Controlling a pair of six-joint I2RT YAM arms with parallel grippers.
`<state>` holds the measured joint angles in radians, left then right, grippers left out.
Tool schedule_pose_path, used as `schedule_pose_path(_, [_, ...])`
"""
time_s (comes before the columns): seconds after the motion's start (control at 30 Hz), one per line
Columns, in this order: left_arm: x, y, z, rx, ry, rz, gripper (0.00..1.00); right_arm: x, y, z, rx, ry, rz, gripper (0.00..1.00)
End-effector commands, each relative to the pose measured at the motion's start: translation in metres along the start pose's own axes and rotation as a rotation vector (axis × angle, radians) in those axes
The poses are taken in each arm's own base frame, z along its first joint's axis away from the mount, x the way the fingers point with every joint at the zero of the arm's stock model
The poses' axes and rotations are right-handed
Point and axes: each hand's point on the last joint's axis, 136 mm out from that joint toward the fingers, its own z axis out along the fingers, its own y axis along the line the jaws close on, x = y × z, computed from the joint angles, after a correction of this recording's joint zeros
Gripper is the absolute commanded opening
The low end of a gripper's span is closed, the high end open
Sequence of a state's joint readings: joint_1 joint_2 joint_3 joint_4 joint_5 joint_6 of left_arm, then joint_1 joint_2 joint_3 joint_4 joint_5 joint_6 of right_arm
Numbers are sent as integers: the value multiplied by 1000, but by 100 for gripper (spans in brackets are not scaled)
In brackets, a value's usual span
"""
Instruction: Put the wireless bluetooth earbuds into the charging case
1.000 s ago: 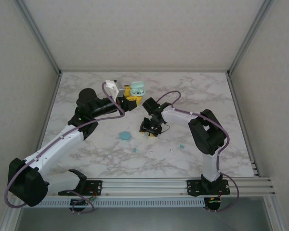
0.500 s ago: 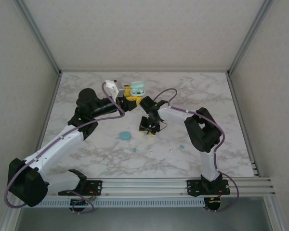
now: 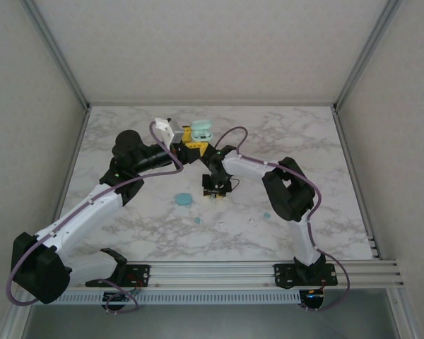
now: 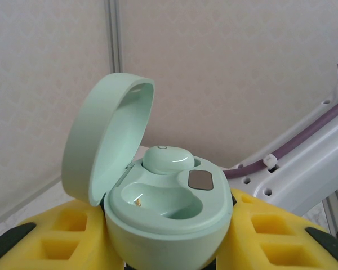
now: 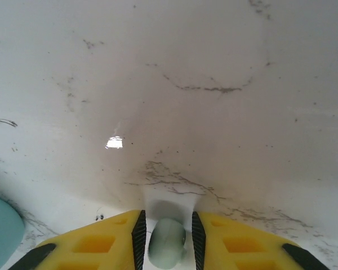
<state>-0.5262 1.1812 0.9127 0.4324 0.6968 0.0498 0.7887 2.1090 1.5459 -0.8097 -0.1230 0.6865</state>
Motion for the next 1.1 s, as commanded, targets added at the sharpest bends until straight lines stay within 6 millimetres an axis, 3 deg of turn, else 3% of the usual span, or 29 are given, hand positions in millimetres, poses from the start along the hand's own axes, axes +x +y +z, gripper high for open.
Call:
schedule_pose_path(0.0, [-12, 0, -6, -11, -32, 31, 31, 8, -13, 8, 90, 35, -34, 30])
schedule_pose_path(0.27, [-10, 0, -5, -10, -28, 28, 31, 7, -10, 5, 86, 14, -42, 24])
schedule_pose_path(0.47, [-9, 2, -5, -19, -23, 26, 31, -1, -4, -30, 42, -77, -65, 20])
schedule_pose_path(0.67, [-3, 5, -3, -23, -12, 16, 31, -6, 0, -91, -123, -182, -43, 20])
schedule_pose_path(0.87, [5, 10, 2, -23, 0, 4, 31, -13, -12, -181, -329, -344, 19, 21])
schedule_pose_path(1.07, [12, 14, 8, -17, 14, -8, 31, -6, -8, -272, -516, -507, 15, 21])
